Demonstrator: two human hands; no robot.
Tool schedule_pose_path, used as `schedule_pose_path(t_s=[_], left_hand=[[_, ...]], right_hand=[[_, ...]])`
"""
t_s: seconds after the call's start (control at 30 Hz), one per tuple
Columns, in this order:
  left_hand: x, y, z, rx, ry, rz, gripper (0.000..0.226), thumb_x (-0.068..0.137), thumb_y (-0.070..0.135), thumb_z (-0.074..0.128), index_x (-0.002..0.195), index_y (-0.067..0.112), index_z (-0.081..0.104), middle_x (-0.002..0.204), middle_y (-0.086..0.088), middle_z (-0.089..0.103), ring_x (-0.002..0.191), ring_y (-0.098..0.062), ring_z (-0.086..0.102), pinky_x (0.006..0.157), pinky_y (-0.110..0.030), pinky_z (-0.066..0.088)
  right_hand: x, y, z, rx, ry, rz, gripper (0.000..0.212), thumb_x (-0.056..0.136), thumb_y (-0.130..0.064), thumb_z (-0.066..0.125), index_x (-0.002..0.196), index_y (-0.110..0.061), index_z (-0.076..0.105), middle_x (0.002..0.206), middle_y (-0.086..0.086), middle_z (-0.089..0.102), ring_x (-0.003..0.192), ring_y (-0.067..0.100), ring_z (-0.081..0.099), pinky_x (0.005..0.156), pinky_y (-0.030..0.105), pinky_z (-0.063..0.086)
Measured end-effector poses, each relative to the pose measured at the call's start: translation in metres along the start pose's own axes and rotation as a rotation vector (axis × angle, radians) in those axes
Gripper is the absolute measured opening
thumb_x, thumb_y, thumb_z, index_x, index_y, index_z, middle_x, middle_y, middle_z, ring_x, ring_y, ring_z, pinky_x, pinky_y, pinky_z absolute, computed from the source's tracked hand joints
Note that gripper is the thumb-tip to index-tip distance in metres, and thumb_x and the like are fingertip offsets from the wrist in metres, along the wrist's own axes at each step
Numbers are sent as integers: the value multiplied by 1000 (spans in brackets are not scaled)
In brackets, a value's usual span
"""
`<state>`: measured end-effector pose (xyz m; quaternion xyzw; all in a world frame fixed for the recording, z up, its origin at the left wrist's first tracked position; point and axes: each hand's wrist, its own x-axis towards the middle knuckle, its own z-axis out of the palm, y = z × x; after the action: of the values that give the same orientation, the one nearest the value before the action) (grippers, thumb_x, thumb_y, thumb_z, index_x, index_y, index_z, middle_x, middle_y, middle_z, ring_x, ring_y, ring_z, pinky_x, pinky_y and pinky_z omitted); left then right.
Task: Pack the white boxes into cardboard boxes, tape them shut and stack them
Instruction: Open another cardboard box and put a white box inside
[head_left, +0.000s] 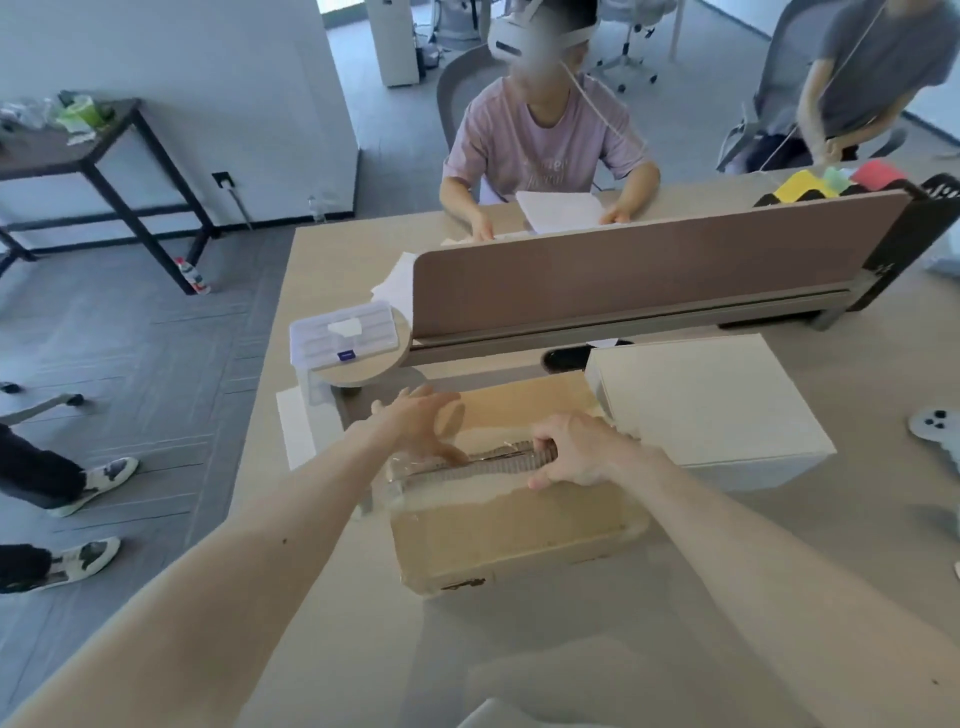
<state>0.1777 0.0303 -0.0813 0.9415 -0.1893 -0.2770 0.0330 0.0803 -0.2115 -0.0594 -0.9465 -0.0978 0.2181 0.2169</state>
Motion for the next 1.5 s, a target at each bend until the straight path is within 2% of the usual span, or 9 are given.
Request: schedule_pose_path(t_s=[0.13, 0.33, 0.53, 0.7, 0.83, 0.97, 1.13, 1.33, 1.5], left_hand=[[10, 5, 11, 163, -121, 41, 134, 49, 82, 77, 154, 45, 2, 162, 2, 23, 148, -39, 21, 108, -78, 18], [-3, 16, 33, 251, -24, 231, 126, 43, 79, 81, 141, 28, 19, 142, 1, 39, 132, -32, 40, 100, -72, 35], [-28, 19, 16, 196, -69, 305, 67, 65, 53, 72, 117, 20, 44, 104, -2, 56, 88, -23, 55, 82, -44, 53], [-30, -7, -20, -297, -115, 286, 19, 82, 45, 62, 88, 30, 71, 96, 3, 66, 94, -21, 59, 82, -37, 48], [-19, -27, -32, -161, 308, 246, 34, 89, 52, 67, 102, 20, 70, 100, 0, 69, 87, -17, 63, 78, -34, 54], [-19, -44, 2, -16, 583, 99, 28, 89, 29, 63, 115, 22, 57, 114, -6, 63, 106, -30, 61, 88, -48, 49], [-23, -23, 55, 94, 469, -37, 57, 95, 26, 55, 147, 19, 32, 164, -11, 16, 151, -32, 11, 117, -64, 14], [-47, 37, 97, -135, 233, -165, 117, 71, 87, 55, 158, 32, -1, 167, -5, -11, 149, -49, -13, 107, -79, 11], [-47, 67, 113, -86, 268, -235, 130, 63, 78, 72, 155, 38, -11, 165, -3, -22, 147, -49, -19, 103, -84, 12]], right_hand=[[-43, -5, 8, 113, 7, 110, 34, 76, -38, 81, 79, -11, 60, 78, -5, 56, 72, 14, 50, 61, 27, 38], [-94, -28, 29, 115, 252, 120, 34, 71, -35, 85, 68, -15, 58, 68, -13, 54, 67, 14, 53, 58, 23, 40], [-133, -42, 16, 334, -34, 311, 56, 82, -66, 61, 57, -16, 56, 66, 0, 63, 64, 16, 56, 65, 26, 44], [-148, -35, 48, 292, -186, 523, 44, 86, -54, 64, 112, -19, 62, 108, -3, 57, 86, 14, 57, 77, 30, 56], [-145, -19, 83, 92, -171, 625, 97, 81, -59, 65, 155, -29, 9, 159, 3, 15, 103, 22, 58, 71, 33, 56], [-128, -20, 108, 25, -50, 658, 112, 77, -63, 67, 155, -31, -7, 162, 9, -15, 149, 38, 7, 112, 45, 33], [-111, -16, 108, -73, 5, 717, 114, 72, -66, 69, 154, -31, -1, 158, 15, 3, 144, 39, 21, 107, 48, 38], [-89, 3, 113, -83, 89, 603, 119, 67, -70, 71, 152, -35, -5, 157, 11, -5, 146, 44, -4, 113, 58, 26], [-83, 19, 122, -97, 138, 496, 114, 62, -71, 71, 146, -40, 2, 158, 9, -14, 145, 47, 1, 105, 66, 33]])
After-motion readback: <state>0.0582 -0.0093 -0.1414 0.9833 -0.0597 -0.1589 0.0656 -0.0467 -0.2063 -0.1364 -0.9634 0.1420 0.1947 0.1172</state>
